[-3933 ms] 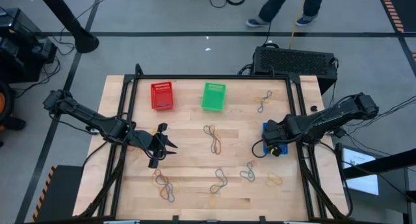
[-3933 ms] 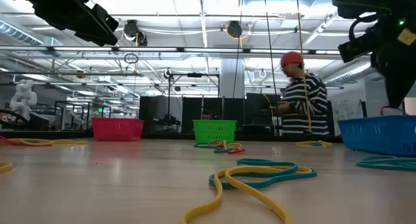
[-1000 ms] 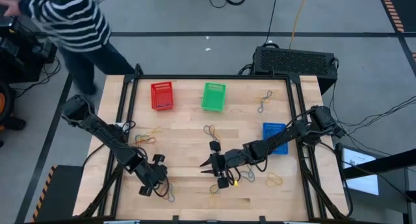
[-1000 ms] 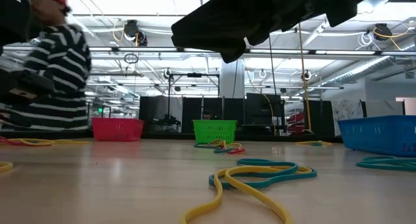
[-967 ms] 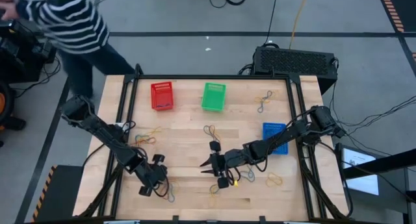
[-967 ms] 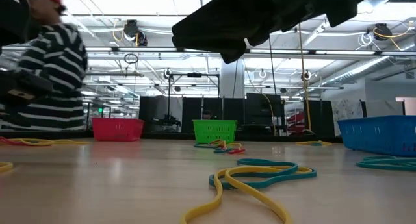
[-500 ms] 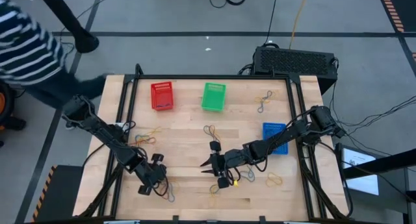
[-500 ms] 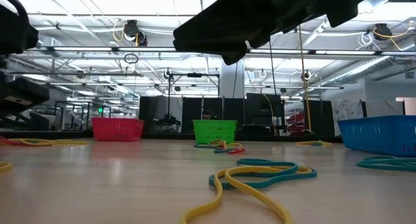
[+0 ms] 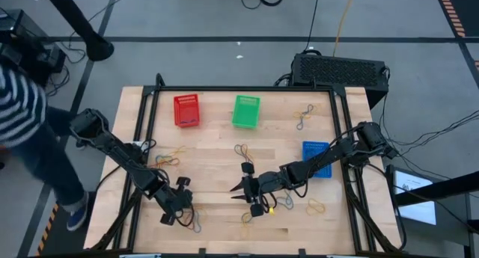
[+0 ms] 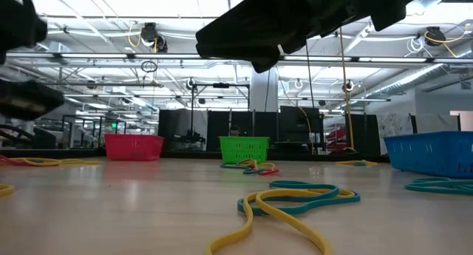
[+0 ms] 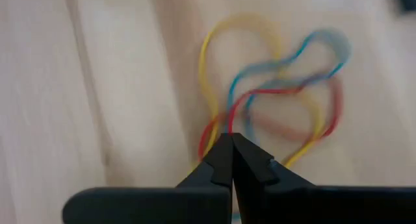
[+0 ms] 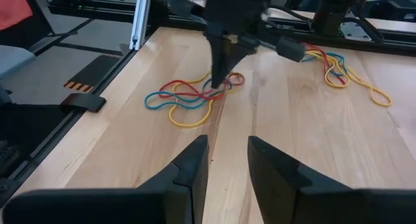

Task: Sort rubber bands into baskets
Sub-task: Put the red rubber band into the blue bin

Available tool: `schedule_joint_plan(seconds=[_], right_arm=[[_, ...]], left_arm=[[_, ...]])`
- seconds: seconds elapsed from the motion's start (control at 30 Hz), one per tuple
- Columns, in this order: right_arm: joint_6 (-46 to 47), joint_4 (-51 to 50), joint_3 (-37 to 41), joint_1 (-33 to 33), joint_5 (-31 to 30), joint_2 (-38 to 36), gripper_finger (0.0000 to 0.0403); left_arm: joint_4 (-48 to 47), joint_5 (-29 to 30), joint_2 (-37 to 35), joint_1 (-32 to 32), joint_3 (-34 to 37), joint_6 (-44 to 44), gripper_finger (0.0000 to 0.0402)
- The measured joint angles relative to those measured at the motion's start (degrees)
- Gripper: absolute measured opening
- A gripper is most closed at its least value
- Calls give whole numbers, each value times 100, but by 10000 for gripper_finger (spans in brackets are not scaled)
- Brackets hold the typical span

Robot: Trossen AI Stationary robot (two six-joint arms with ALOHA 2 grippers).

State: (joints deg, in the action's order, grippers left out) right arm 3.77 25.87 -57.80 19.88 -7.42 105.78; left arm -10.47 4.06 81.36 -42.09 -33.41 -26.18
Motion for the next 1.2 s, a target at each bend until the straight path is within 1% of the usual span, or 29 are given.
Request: schedule_joint_plan(seconds=[0.13,0.2,0.27,0.37,0.43,0.5,0.6,0.7,0.77,0.83,1.07,1.2], right_arm=[[0,348,0,0,2,0,100],[0,511,0,0,0,0,100],[0,704,0,0,2,0,100],[17,1004,0,0,2,0,100],[144,1162,0,0,3,0,100],[259,1314,0,0,2,0,100],[475,1498,0,-2,-3,0,100],[582,1547,0,-7,-135,0,109],[603,1505,0,-7,-334,0,123],[619,1501,0,-29,-373,0,145],[1170,1459,0,-169,-313,91,252],[1184,1514,0,-262,-310,295,298]], left_arm=[[261,82,-227,0,-131,484,3],[461,241,-379,0,-153,790,2],[732,520,-520,0,-164,1091,2],[1056,1148,-685,7,-164,1453,1],[1244,1580,-785,49,-164,1513,1],[1351,1851,-873,138,-164,1507,1],[1461,2115,-947,269,-164,1471,1],[1721,2191,-955,396,-164,1477,1],[1814,2189,-955,475,-164,1494,1],[1905,2188,-955,554,-164,1473,0],[2306,2239,-955,832,-164,1463,0],[2437,2245,-955,981,-164,1501,0]])
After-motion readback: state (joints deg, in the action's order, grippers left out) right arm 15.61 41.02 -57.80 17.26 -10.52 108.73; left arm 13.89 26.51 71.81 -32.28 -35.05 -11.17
